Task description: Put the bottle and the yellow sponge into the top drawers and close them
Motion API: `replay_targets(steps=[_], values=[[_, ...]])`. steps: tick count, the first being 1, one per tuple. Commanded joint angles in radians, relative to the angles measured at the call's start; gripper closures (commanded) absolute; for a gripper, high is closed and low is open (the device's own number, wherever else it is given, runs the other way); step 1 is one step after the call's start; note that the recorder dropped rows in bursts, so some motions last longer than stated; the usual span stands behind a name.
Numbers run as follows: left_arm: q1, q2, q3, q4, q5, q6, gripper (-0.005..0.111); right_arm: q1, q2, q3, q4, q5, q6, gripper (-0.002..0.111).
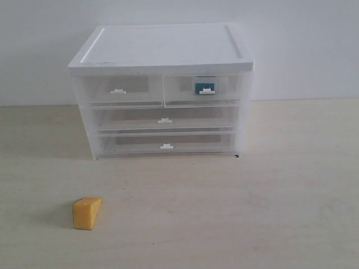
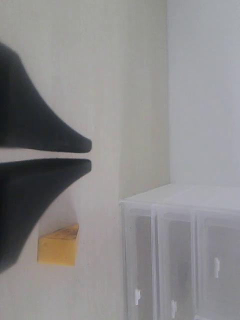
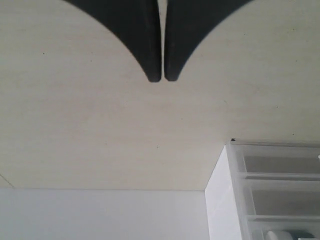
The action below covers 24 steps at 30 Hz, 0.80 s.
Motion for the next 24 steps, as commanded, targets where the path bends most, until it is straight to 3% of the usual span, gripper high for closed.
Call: replay_targets(steps=[1,24], values=[[0.003,-0.003,0.003,-0.007,0.000,0.004,0.103,-0.002,-0.005,0.005,0.002,-0.017,0.002,0.108],[0.003,-0.003,0.003,-0.007,0.000,0.004,0.103,-0.002,-0.005,0.005,0.002,-0.027,0.007,0.108]])
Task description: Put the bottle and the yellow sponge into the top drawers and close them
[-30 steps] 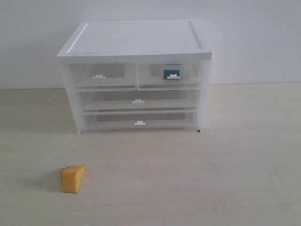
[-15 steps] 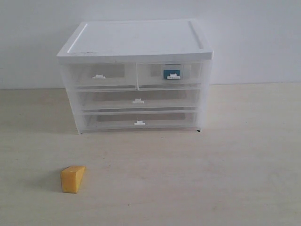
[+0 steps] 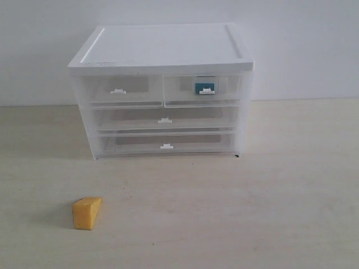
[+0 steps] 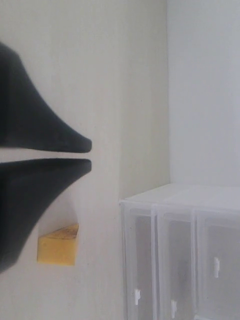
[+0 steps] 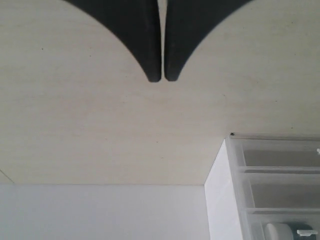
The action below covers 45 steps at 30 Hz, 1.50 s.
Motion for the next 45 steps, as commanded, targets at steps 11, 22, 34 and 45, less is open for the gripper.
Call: replay_targets(steps=[11,22,34,45], values=[[0.003,-0.003,0.003,-0.090,-0.379,-0.026,0.103,-0.002,-0.005,0.005,0.002,-0.009,-0.002,0.108],[0.003,0.019,-0.013,-0.087,-0.885,-0.189,0.103,-0.002,-0.005,0.005,0.002,-0.009,-0.002,0.108],[0.003,0.602,-0.454,0.011,-0.540,-0.107,0.103,-0.002,-0.005,0.005,0.002,-0.009,-0.002,0.108],[-0.147,1.067,-0.490,0.083,-0.712,-0.139,0.103,-0.002,-0.005,0.005,0.002,-0.009,-0.002,0.108]])
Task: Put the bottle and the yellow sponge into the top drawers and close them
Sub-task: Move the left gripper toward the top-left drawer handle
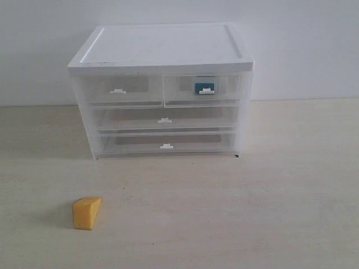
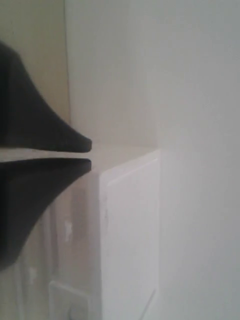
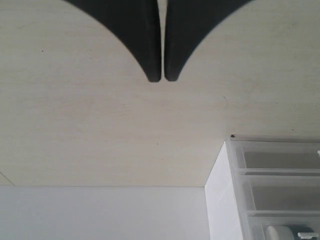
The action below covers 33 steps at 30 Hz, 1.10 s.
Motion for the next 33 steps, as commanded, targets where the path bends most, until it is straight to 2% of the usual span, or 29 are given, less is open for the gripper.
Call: replay_targets(steps=[1,6,13,24,26,30,33], values=[[-0.093,0.164,0.002,0.012,-0.140,-0.005,0.103,-0.002,-0.005,0.000,0.002,-0.009,-0.002,0.108],[-0.175,0.326,0.002,-0.038,-0.270,0.027,0.103,-0.002,-0.005,0.000,0.002,-0.009,-0.002,0.108],[-0.294,0.548,0.002,-0.341,-0.426,0.288,0.103,-0.002,-0.005,0.000,0.002,-0.009,-0.002,0.108],[-0.450,0.791,-0.007,-0.463,-0.816,0.287,0.103,-0.002,-0.005,0.000,0.002,-0.009,-0.002,0.108],[-0.461,0.822,-0.030,-0.472,-0.832,0.287,0.103,-0.002,-0.005,0.000,0.002,-0.009,-0.002,0.108],[-0.461,0.878,-0.109,-0.474,-0.717,0.287,0.103,-0.002,-0.005,0.000,0.002,-0.009,-0.002,0.108],[-0.461,0.903,-0.145,-0.432,-0.702,0.287,0.103,-0.002,-0.005,0.000,0.002,-0.009,-0.002,0.108]])
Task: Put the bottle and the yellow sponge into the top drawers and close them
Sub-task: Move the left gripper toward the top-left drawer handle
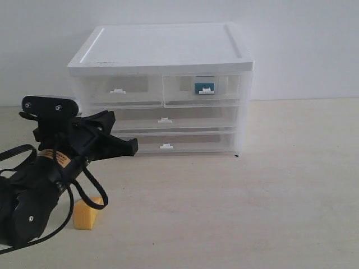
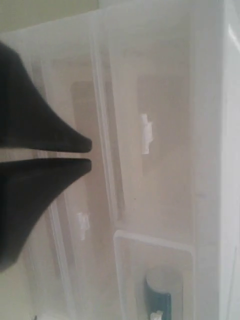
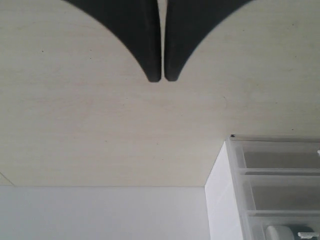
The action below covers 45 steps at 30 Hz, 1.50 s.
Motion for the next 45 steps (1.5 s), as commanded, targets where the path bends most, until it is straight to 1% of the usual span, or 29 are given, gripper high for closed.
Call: replay_targets(steps=[1,5,8,11,12,14,16,19,20,21,25,29,32,39,45], values=[[-0.007,0.035,-0.049,0.044,0.020,0.005,0.103,-0.002,-0.005,0.000,0.002,-0.009,-0.002,0.108],[-0.007,0.035,-0.074,0.080,0.013,0.005,0.103,-0.002,-0.005,0.000,0.002,-0.009,-0.002,0.108],[-0.007,0.035,-0.090,0.098,0.048,0.005,0.103,-0.002,-0.005,0.000,0.002,-0.009,-0.002,0.108],[-0.003,0.035,-0.101,0.051,0.067,0.010,0.102,-0.002,-0.005,0.000,0.002,-0.009,-0.002,0.108],[0.003,0.035,-0.101,0.038,0.067,0.009,0.100,-0.002,-0.005,0.000,0.002,-0.009,-0.002,0.108],[0.006,0.035,-0.101,0.009,0.067,0.009,0.091,-0.002,-0.005,0.000,0.002,-0.009,-0.002,0.108],[0.013,0.035,-0.101,-0.022,0.067,0.009,0.074,-0.002,-0.005,0.000,0.002,-0.009,-0.002,0.108],[0.015,0.037,-0.101,-0.019,0.062,0.009,0.048,-0.002,-0.005,0.000,0.002,-0.009,-0.002,0.108],[0.015,0.039,-0.101,-0.019,0.050,0.009,0.042,-0.002,-0.005,0.000,0.002,-0.009,-0.002,0.108],[0.015,0.042,-0.103,-0.019,0.042,0.009,0.039,-0.002,-0.005,0.000,0.002,-0.009,-0.002,0.108],[0.015,0.078,-0.137,-0.048,0.012,0.013,0.039,-0.002,-0.005,0.000,0.002,-0.009,-0.002,0.108],[0.015,0.117,-0.185,-0.057,0.013,0.013,0.039,-0.002,-0.005,0.000,0.002,-0.009,-0.002,0.108],[0.015,0.136,-0.212,-0.095,0.009,0.013,0.042,-0.002,-0.005,0.000,0.002,-0.009,-0.002,0.108],[0.015,0.147,-0.221,-0.107,-0.078,0.054,0.047,-0.002,-0.005,0.000,0.002,-0.009,-0.002,0.108],[0.015,0.147,-0.244,-0.102,-0.064,0.054,0.047,-0.002,-0.005,0.000,0.002,-0.009,-0.002,0.108]])
